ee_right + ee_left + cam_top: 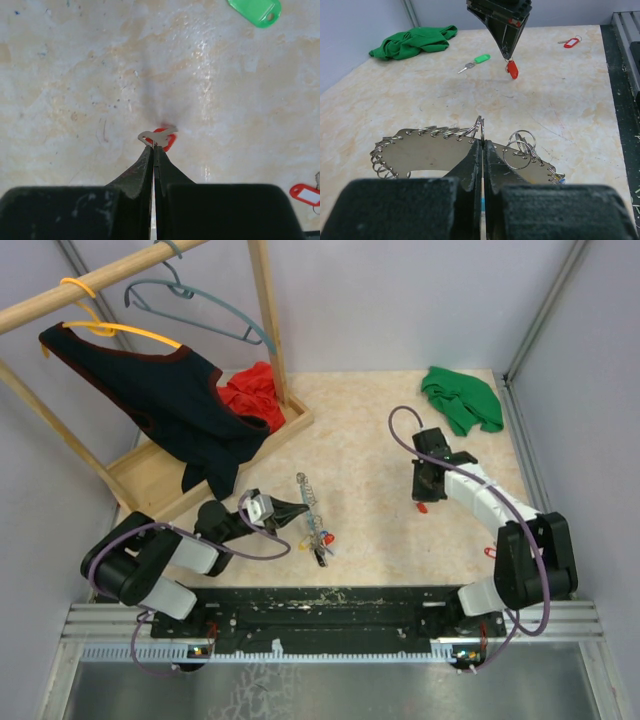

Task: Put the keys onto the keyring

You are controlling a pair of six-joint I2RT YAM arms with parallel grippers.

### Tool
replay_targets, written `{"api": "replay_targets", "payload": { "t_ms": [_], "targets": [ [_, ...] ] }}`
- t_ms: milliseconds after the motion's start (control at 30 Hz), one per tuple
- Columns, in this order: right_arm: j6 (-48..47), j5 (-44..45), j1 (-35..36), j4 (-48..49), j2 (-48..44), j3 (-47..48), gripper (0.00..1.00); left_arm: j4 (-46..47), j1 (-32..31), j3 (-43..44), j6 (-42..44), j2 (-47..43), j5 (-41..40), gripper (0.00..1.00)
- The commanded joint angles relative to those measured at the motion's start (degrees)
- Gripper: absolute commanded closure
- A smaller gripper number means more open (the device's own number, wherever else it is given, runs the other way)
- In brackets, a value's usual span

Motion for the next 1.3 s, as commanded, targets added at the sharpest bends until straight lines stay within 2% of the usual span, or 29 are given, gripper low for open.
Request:
{"api": "replay_targets", "payload": {
  "t_ms": [0,167,333,600,900,1067,1167,1267],
  "targets": [
    [-0.51,-0.17,3.54,-12.15,-3.34,5.87,1.0,6.07,0.09,-1.13,0.62,-1.36,2.19,1.0],
    [-2.17,-1.21,6.56,-18.7,-3.68,8.05,1.0,7.94,0.09,-1.61,0.34,-1.26,2.67,1.0],
    [-3.88,-0.9,9.9,-23.48,1.73,10.48,1.0,5.65,0.08,-1.17,0.65,-2.18,3.38,1.0],
    [-6.7,-0.72,15.16,-21.88,16.93,18.19,1.0,4.7,0.03,-0.83,0.67,-2.15,4.02,1.0],
    [-9.55,1.04,17.23,-21.16,31.83,30.71,0.99,4.46,-0.02,-0.3,0.15,-1.47,4.85,1.0],
    [-9.92,2.73,18.38,-20.78,31.81,33.14,0.88,4.65,0.0,-0.21,-0.03,-1.26,4.65,1.0],
    [-9.89,2.59,19.29,-18.51,28.12,31.19,0.76,5.11,0.04,-0.37,-0.36,-1.4,4.52,1.0],
    [-9.71,0.7,19.71,-13.71,22.86,26.93,0.59,5.25,0.02,-0.43,-0.49,-1.63,4.19,1.0]
  ]
}}
